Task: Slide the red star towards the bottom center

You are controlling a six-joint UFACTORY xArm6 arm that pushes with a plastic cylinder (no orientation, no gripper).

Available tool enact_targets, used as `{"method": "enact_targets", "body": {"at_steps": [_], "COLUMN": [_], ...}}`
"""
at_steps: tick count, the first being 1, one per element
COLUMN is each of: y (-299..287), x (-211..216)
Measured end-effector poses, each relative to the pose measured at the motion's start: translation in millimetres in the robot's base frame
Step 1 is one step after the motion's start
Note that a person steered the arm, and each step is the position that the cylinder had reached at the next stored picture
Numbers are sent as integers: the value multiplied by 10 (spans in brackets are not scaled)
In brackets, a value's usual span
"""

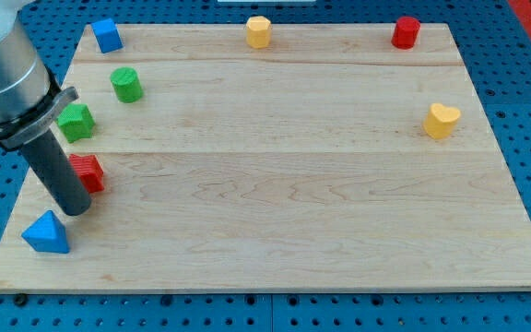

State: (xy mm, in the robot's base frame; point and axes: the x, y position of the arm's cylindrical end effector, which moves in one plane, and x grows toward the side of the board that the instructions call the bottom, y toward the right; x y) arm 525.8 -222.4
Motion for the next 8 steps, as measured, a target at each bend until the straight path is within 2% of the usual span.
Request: {"method": "enact_targets", "body": {"at_steps": [2,4,6,8], "y": [-421,-426,-42,41], "x": [-11,-422,-435,-308]}}
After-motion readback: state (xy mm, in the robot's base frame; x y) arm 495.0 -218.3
